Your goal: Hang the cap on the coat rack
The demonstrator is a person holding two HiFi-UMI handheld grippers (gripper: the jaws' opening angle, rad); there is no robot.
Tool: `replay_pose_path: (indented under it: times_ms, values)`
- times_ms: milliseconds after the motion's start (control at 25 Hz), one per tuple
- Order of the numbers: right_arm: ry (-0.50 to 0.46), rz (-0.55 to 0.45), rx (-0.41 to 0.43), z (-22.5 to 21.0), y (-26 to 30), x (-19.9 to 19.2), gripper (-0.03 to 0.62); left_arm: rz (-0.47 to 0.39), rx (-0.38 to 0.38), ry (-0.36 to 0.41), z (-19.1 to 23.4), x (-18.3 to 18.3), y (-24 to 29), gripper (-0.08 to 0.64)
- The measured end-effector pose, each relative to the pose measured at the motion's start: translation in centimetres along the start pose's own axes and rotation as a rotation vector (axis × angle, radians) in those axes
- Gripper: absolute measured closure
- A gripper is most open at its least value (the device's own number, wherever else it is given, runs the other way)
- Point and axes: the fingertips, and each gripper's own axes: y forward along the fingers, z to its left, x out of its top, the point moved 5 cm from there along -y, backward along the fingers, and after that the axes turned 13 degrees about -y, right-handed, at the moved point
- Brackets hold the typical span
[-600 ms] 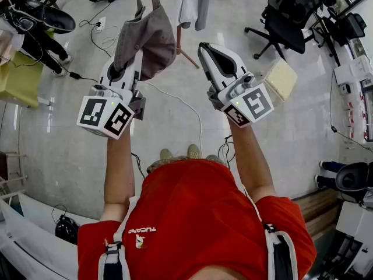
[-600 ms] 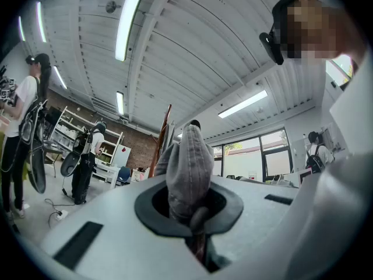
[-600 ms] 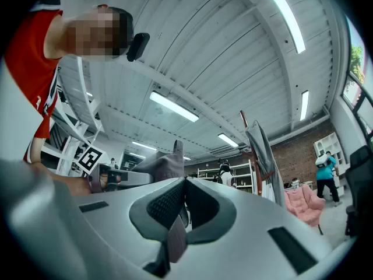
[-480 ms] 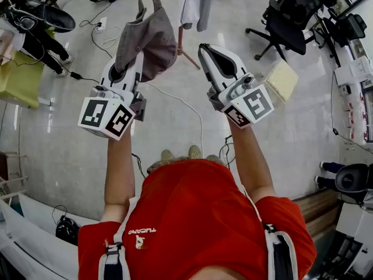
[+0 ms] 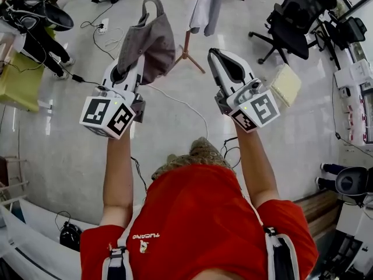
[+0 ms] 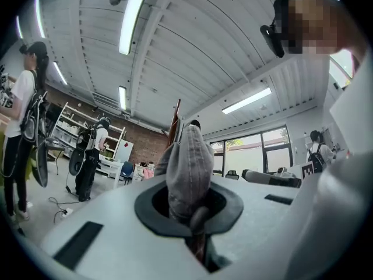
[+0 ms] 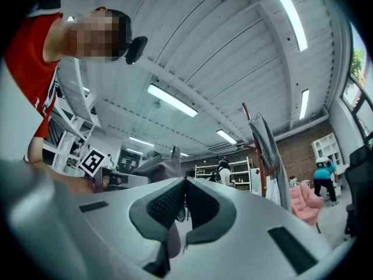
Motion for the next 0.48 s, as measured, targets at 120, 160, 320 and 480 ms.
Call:
replay_pose_path:
  times_ms: [120,160,320,480]
  values:
    - [-0.025,0.018,0.007,-0.6,1.5,-1.1,0.569,0.016,0.012,-0.003,2.2,0.1,1.4,0.546]
    - [-0.036,0.021,0.009,-0.9,2.0,-1.6,0.569,0.024,0.014,0.0,2.9,0.1,2.0,0.546]
    - [-0.075,0.018,0.013,-3.4,4.7,-4.0,0.569,0.057,0.012,0.017,5.9,0.2,5.9,0.546]
    - [-0.114,0.003,0.0,-7.2,7.8,-6.9,0.569,0.094,0.009,0.022,9.6,-0.4,10.4,0.546]
